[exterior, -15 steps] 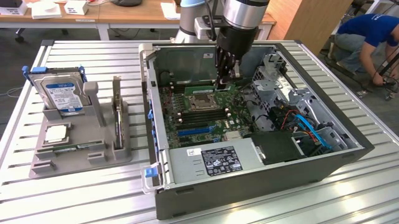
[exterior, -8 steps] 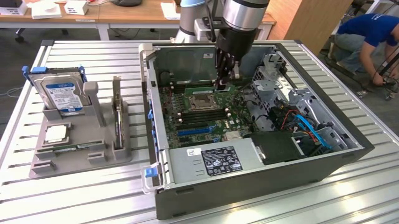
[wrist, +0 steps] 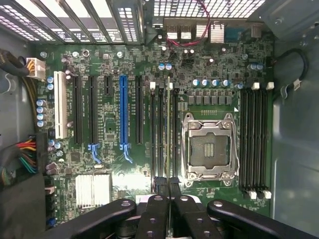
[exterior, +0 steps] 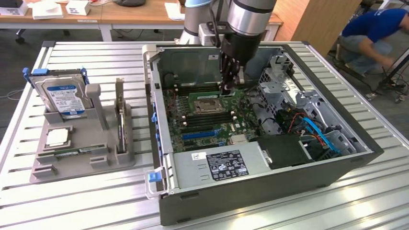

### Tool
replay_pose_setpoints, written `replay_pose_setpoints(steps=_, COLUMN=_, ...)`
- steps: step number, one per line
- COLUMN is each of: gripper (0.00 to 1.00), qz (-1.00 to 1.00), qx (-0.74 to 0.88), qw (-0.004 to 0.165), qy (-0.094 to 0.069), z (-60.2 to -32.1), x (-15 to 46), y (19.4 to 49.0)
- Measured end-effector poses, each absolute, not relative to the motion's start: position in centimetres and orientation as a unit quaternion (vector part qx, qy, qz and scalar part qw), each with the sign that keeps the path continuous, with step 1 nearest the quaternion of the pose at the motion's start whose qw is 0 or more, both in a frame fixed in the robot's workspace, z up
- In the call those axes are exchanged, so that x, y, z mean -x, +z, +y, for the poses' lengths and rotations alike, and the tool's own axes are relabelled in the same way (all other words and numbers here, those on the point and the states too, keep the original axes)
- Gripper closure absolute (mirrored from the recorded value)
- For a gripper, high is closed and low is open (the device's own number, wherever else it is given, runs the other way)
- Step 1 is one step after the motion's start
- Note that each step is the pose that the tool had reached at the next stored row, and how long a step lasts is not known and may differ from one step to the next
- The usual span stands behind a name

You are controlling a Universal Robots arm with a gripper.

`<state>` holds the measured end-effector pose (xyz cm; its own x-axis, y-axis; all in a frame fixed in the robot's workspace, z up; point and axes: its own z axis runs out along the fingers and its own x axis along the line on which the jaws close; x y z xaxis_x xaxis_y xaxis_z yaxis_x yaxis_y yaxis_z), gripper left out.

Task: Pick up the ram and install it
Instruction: 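Insert the ram into the slot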

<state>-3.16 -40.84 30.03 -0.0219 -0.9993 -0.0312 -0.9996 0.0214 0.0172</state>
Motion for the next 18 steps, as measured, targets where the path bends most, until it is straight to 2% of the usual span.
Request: replay_pose_setpoints(steps=18, gripper=0.89, qz=0.714, qx=0.699, qw=0.005, qy=0.017, z=-40.8, x=3.2, y=27.8)
